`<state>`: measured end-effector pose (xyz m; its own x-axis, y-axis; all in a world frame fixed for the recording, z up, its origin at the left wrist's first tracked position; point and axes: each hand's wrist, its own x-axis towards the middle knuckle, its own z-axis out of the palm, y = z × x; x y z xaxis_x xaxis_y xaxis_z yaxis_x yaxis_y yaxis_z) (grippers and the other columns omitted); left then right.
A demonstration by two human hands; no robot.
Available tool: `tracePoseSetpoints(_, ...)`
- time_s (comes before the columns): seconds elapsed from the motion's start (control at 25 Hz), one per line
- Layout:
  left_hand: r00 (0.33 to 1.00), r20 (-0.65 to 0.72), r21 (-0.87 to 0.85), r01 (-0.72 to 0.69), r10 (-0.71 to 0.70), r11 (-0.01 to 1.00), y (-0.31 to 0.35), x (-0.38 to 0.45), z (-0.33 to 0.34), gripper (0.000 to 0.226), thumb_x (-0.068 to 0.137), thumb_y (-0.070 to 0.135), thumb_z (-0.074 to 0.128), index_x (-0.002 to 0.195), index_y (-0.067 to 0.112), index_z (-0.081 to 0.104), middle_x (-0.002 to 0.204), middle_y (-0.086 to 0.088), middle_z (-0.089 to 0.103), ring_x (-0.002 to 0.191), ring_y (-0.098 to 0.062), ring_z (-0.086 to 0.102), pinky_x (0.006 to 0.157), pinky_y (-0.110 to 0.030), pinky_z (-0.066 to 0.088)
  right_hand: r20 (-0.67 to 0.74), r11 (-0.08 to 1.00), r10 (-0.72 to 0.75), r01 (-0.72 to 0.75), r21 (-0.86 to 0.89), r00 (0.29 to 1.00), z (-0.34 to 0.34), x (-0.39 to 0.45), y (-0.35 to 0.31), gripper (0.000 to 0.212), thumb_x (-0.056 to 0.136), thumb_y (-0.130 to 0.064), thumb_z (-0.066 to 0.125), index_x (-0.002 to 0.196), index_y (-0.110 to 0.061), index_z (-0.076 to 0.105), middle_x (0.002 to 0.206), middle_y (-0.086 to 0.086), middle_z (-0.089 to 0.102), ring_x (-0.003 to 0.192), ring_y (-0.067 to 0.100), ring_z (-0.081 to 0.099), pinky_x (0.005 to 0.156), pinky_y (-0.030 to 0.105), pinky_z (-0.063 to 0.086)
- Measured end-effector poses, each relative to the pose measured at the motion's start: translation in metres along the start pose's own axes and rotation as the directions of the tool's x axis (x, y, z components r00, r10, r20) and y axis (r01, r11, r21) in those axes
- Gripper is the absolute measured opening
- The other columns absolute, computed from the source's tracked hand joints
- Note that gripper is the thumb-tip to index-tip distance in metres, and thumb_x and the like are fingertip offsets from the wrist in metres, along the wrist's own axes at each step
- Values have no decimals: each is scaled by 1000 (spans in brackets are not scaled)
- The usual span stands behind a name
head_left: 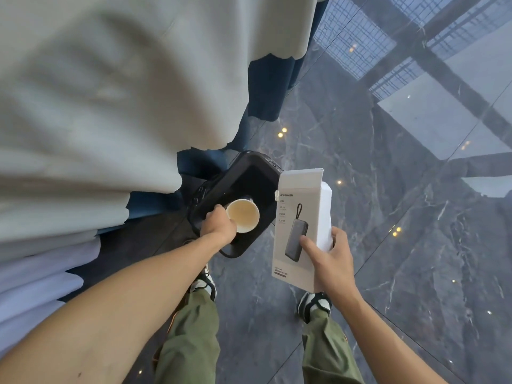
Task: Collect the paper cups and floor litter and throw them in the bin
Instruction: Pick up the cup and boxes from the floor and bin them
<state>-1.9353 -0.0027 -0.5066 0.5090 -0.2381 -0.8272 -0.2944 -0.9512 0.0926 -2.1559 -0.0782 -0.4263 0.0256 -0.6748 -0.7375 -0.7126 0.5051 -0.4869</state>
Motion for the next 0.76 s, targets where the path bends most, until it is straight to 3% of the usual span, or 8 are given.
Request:
tracePoseSetpoints(0.12, 999, -2, 48, 36, -36, 998, -4, 7, 8, 36, 105, 16, 54, 137, 1, 58, 135, -20, 66, 123, -39, 65, 93, -42, 54, 11, 1000, -10, 10, 8, 1000, 2, 1, 0, 56, 87, -39, 77, 130, -26, 44, 116, -6, 63, 106, 20, 65, 80, 41, 59)
tracePoseSetpoints(0.32, 999, -6, 10, 48, -48, 999, -15, 11, 11, 36, 103, 22, 48, 125, 1, 67, 111, -19, 76, 97, -39, 76, 76, -43, 60, 46, 999, -42, 41, 24, 998, 5, -2, -7, 55, 89, -34, 77, 131, -22, 44, 116, -6, 60, 106, 17, 63, 76, 34, 55)
tracePoseSetpoints(0.52, 999, -53, 58, 10, -7, 998, -19, -7, -9, 41, 109, 25, 41, 131, -1, 63, 129, -21, 70, 116, -40, 68, 74, -36, 42, 64, 999, -33, 31, 36, 997, 12, -6, -10, 54, 87, -35, 76, 130, -23, 45, 111, -14, 60, 103, 10, 63, 69, 27, 51)
tracePoseSetpoints(0.76, 1000, 20, 90, 0, -2, 996, -25, 1, -8, 40, 108, 25, 42, 128, 0, 66, 118, -19, 75, 104, -35, 74, 67, -32, 46, 87, 999, -39, 36, 38, 995, 14, -8, -12, 53, 87, -36, 76, 129, -25, 45, 113, -12, 61, 101, 8, 63, 69, 28, 51)
